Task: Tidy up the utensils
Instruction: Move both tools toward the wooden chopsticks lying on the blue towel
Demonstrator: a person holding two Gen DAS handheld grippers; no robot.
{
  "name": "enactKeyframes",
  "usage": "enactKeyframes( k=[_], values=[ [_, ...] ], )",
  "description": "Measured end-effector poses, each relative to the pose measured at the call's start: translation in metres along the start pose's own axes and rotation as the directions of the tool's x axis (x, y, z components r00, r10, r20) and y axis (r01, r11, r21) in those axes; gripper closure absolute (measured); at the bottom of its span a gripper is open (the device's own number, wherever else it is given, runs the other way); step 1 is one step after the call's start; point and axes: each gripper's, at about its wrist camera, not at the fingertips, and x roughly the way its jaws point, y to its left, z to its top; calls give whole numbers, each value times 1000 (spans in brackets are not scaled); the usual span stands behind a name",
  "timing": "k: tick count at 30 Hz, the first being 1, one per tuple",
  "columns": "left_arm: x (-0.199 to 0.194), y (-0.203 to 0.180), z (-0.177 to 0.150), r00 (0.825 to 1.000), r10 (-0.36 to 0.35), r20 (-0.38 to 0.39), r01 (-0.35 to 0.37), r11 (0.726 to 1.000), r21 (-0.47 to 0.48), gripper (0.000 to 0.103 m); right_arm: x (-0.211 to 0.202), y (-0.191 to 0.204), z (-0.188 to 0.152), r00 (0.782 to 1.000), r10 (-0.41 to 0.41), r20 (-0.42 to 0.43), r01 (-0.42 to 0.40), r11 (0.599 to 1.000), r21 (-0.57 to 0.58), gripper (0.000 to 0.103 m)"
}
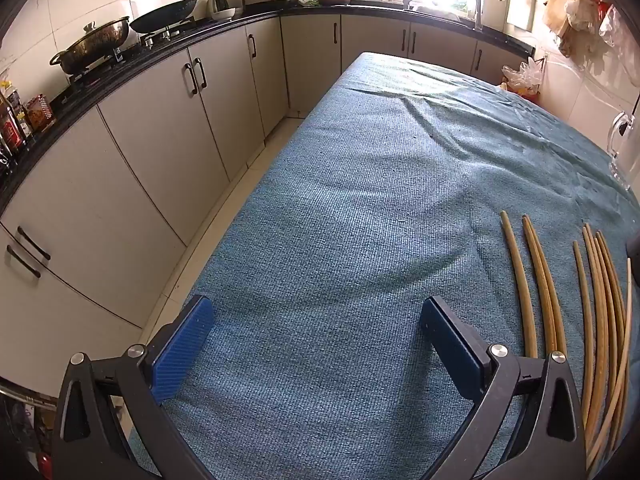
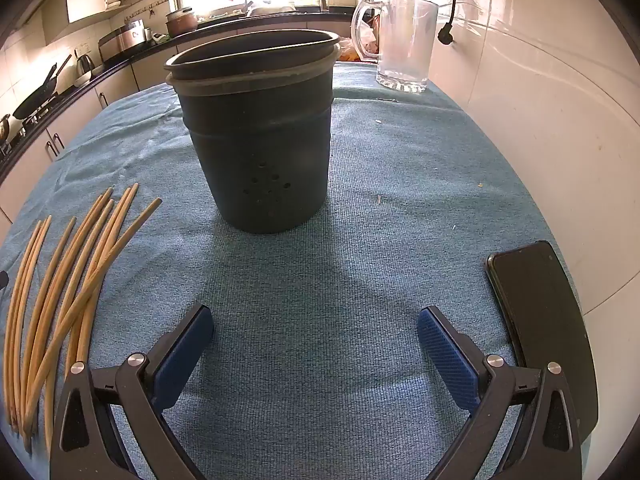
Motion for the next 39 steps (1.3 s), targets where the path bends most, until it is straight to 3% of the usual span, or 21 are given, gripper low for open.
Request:
enactKeyframes(
  k=[6, 10, 17, 21, 24, 29, 35, 39],
  values=[
    [-7, 4, -4, 1000, 22, 9, -22, 999, -27, 0, 0, 3, 2, 1000, -17, -18, 17, 1000, -8, 0],
    [-56, 1, -27, 993, 52, 108, -43, 995, -86, 0, -7, 2, 3, 995, 10, -98, -15, 998, -54, 2],
    [-161, -37, -77, 989, 23, 147, -9, 996, -92, 0, -91, -5, -22, 990, 140, -28, -142, 986, -90, 4],
    [-213, -58, -97, 982, 20, 188, -6, 997, -78, 0, -154, -7, -39, 971, 239, 9, -237, 965, -112, 4],
    [-235, -68, -97, 979, -8, 202, 25, 997, -80, 0, -177, -6, -36, 956, 294, 22, -288, 947, -141, 4],
    [-243, -85, -96, 983, 2, 184, 13, 997, -78, 0, -191, -1, -27, 935, 352, 51, -335, 920, -201, 4],
    [-246, -93, -95, 984, 15, 180, -4, 998, -63, 0, -193, 14, -26, 900, 436, 19, -414, 866, -282, 4],
    [-251, -93, -93, 982, 31, 188, -19, 998, -64, 0, -195, 15, -21, 889, 457, 21, -431, 853, -295, 4]
  ],
)
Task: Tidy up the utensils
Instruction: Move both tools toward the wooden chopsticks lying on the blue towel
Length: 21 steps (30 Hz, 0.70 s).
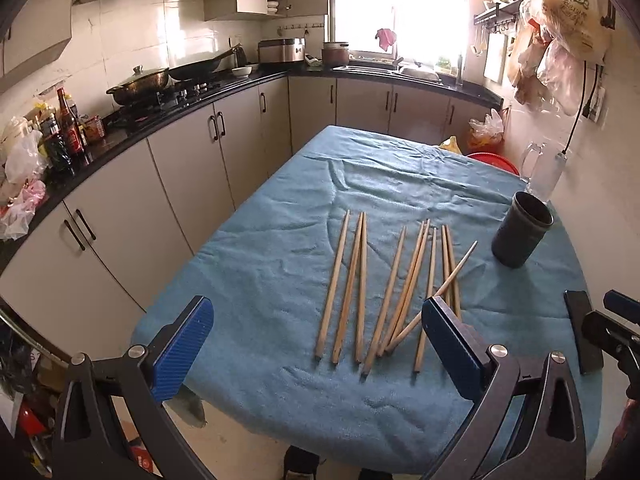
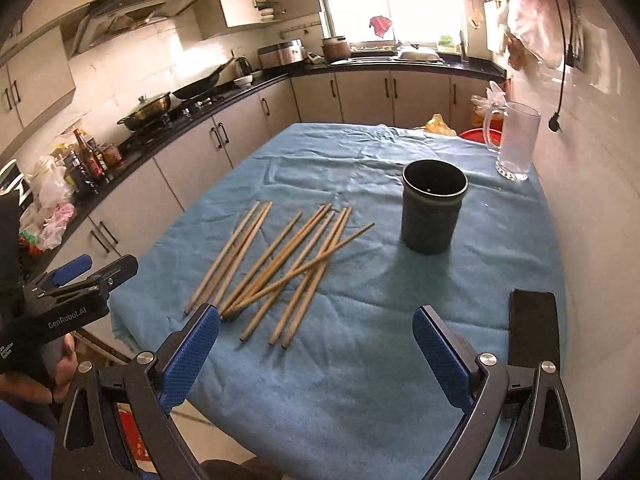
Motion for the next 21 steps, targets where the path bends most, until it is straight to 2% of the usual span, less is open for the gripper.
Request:
enactKeyframes(
  k=[11, 21],
  values=[
    [-6, -7, 11, 1000, 7, 28, -8, 1000, 20, 0, -4, 1, 7, 999, 19, 37, -18, 1000, -13, 4],
    [-5, -12, 11, 1000, -4, 26, 4, 999, 32, 0, -5, 0, 6, 999, 15, 36, -14, 1000, -10, 4]
  ],
)
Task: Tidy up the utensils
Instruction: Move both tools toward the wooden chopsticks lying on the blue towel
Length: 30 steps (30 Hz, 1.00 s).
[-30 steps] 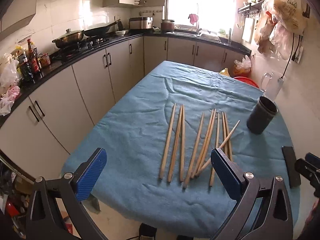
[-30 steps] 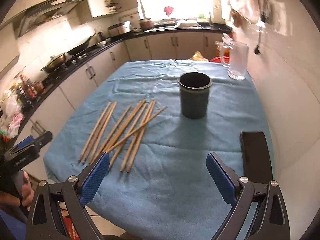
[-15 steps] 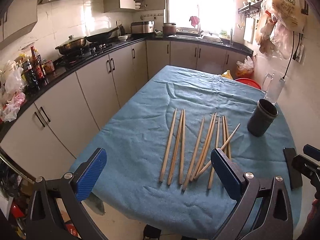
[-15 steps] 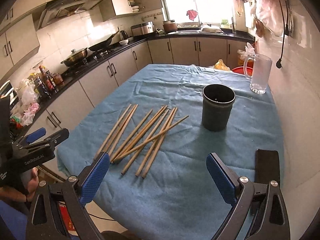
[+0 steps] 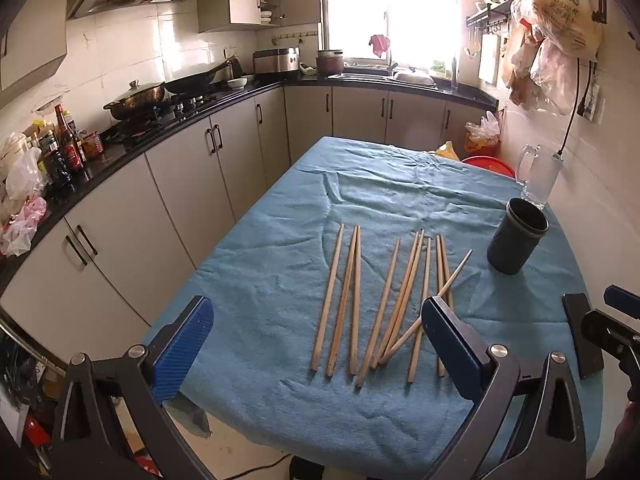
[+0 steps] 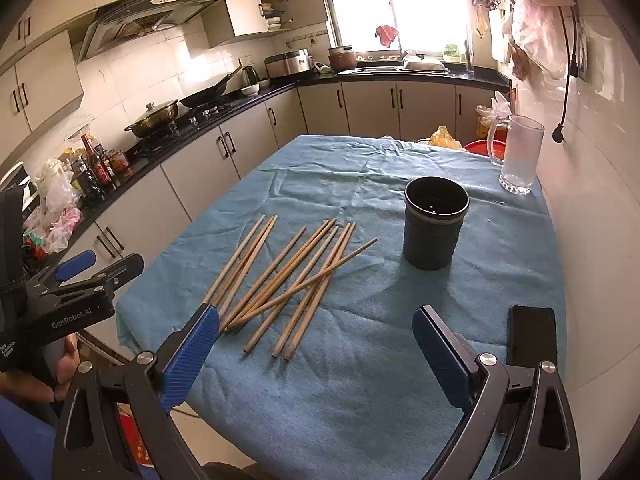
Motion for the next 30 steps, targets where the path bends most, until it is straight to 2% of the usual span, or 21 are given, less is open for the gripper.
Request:
enactKeyframes(
  k=[30],
  values=[
    [1, 8, 3, 1000, 7, 11, -7, 1000, 4, 0, 7, 0, 1, 1000, 3, -2, -3, 999, 36, 4]
  ],
)
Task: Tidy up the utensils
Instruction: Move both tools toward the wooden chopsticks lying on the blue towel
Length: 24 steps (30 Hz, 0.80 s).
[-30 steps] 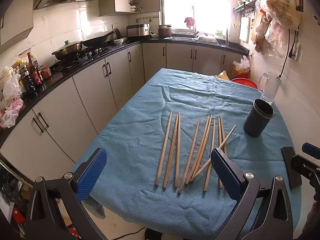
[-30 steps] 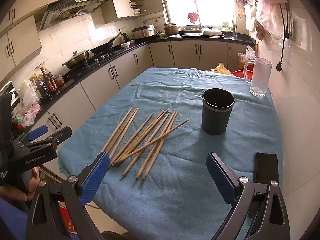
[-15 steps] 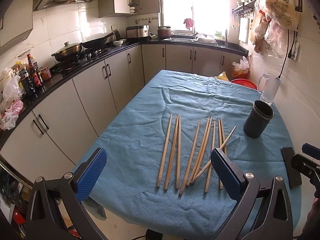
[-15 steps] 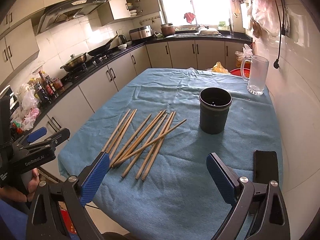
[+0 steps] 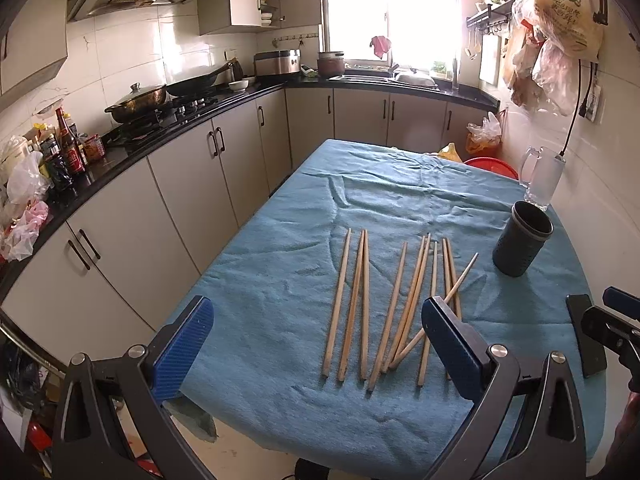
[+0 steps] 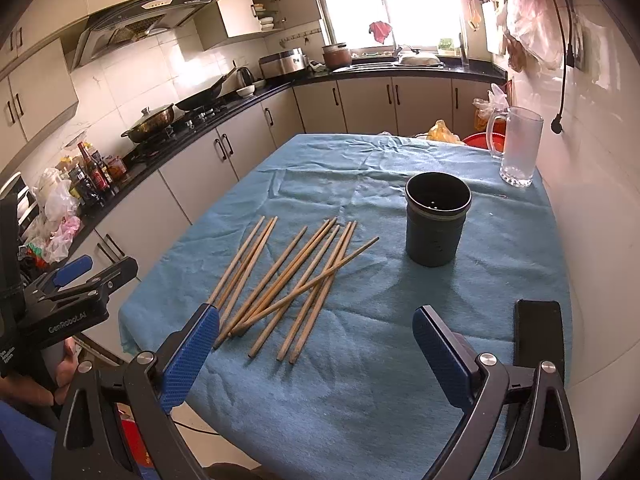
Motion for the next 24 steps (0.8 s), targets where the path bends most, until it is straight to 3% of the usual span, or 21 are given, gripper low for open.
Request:
enactKeyframes(
  k=[24],
  values=[
    [45, 16, 26, 997, -62, -38, 63, 997, 42, 0, 34, -8, 14, 998, -53, -41, 58, 990, 130, 4]
  ],
)
